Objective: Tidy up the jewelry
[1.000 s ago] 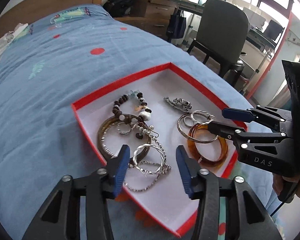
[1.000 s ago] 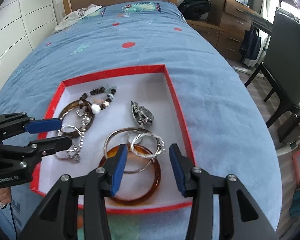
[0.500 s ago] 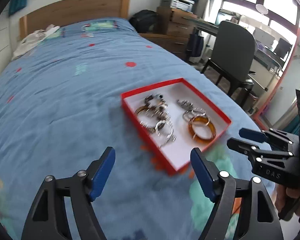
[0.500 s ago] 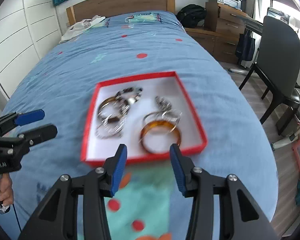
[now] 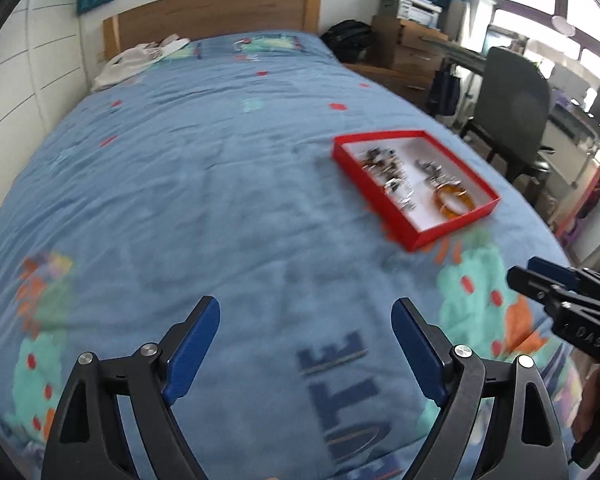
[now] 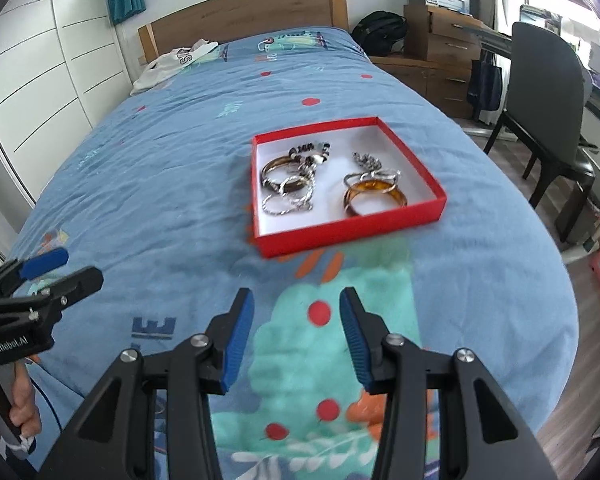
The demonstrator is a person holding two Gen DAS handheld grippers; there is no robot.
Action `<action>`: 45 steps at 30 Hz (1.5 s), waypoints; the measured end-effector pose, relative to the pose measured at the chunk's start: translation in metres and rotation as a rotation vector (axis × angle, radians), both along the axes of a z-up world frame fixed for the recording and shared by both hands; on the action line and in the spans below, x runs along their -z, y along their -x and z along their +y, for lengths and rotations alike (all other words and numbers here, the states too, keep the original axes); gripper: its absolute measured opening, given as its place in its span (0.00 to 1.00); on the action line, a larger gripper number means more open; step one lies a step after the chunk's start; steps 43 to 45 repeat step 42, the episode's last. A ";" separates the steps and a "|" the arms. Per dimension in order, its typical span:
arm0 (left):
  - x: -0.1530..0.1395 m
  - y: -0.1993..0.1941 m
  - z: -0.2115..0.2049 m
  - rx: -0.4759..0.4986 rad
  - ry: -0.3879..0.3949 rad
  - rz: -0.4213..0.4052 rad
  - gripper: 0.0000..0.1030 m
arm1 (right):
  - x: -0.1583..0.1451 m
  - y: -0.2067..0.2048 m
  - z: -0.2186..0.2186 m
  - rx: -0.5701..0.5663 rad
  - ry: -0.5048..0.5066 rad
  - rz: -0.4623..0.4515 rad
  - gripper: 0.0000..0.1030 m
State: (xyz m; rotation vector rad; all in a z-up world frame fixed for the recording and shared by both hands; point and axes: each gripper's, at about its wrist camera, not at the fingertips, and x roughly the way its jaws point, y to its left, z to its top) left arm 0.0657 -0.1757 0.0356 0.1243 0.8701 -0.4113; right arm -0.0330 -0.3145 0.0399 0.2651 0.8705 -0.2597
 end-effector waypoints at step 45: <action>0.008 0.024 0.068 -0.129 0.050 0.008 0.99 | 0.009 0.016 0.044 -0.012 0.032 -0.026 0.42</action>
